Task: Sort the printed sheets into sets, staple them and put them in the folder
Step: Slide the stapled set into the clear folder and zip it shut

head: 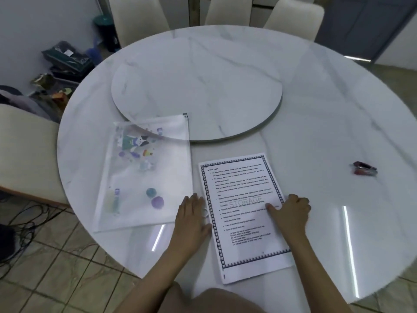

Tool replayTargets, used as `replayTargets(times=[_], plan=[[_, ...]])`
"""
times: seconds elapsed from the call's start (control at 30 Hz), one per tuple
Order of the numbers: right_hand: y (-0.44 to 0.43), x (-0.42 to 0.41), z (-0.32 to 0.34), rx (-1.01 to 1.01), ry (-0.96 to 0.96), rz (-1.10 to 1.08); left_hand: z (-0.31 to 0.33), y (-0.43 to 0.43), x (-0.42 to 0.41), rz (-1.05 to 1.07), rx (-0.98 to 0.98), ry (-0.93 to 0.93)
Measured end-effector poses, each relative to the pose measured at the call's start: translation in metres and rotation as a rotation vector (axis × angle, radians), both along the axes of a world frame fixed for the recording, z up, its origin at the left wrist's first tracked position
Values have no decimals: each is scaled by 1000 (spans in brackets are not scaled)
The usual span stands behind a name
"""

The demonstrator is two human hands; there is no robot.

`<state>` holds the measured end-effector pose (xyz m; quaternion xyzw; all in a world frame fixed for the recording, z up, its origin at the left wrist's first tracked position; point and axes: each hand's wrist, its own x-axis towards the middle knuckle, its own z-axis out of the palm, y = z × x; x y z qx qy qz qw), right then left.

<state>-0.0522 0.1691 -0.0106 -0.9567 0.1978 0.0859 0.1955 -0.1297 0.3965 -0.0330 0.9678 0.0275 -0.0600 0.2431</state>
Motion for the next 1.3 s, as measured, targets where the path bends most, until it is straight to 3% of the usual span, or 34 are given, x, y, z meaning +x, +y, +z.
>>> replayTargets(times=[0.53, 1.07, 1.3], plan=[[-13, 9, 2, 114, 39, 70, 4, -7, 1, 41, -79, -1], [-36, 21, 4, 553, 66, -8, 6, -8, 1, 54, -89, 7], [-41, 19, 1, 865, 180, -67, 5, -4, 1, 41, -83, 13]])
